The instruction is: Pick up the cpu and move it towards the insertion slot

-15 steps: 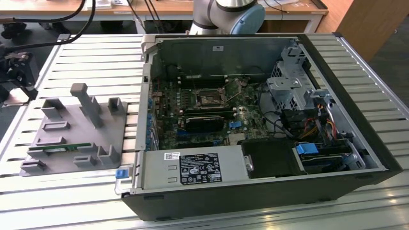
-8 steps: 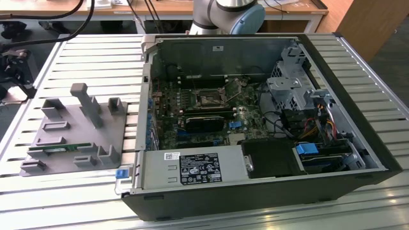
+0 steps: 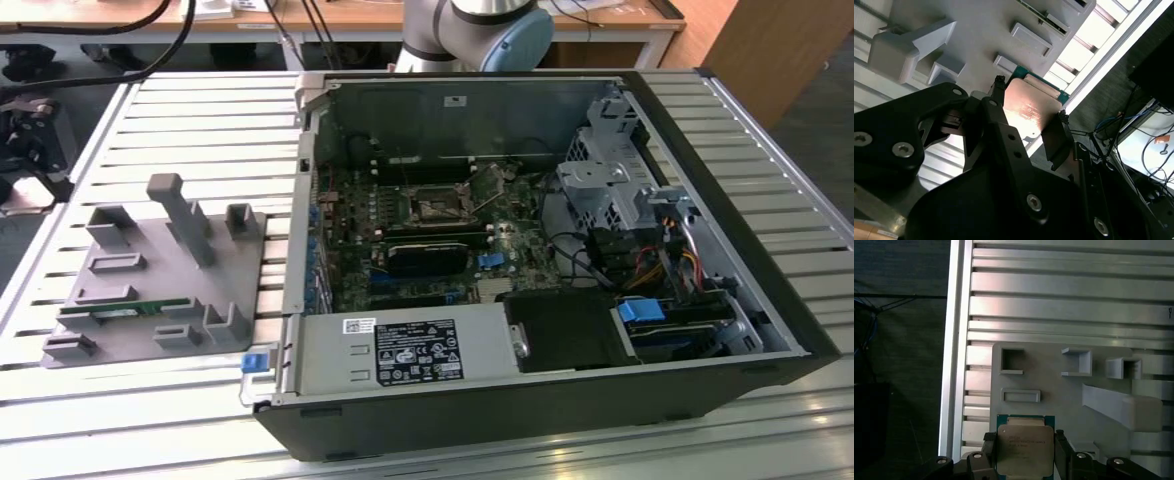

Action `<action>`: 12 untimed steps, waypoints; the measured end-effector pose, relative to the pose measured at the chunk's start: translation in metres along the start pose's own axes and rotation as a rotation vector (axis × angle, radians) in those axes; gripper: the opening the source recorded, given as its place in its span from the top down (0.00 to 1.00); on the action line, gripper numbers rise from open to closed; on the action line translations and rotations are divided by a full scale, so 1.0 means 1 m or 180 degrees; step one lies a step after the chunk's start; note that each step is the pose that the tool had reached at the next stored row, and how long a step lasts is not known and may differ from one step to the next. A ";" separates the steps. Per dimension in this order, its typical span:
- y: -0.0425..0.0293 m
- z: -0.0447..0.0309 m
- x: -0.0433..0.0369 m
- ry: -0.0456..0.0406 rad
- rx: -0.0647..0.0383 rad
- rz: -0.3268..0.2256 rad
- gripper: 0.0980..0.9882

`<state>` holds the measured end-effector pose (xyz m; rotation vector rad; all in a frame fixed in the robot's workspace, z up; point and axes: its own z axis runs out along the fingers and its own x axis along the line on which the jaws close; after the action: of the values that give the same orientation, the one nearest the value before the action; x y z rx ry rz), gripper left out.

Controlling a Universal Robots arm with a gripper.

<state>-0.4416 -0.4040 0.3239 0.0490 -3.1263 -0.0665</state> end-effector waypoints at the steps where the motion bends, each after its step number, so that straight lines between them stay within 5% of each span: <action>1: 0.0000 -0.0004 0.0000 0.0000 0.0000 0.0000 0.50; 12: 0.0002 -0.0051 0.0001 0.0000 0.0004 0.0000 0.50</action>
<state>-0.4415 -0.4040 0.3289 0.0490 -3.1263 -0.0647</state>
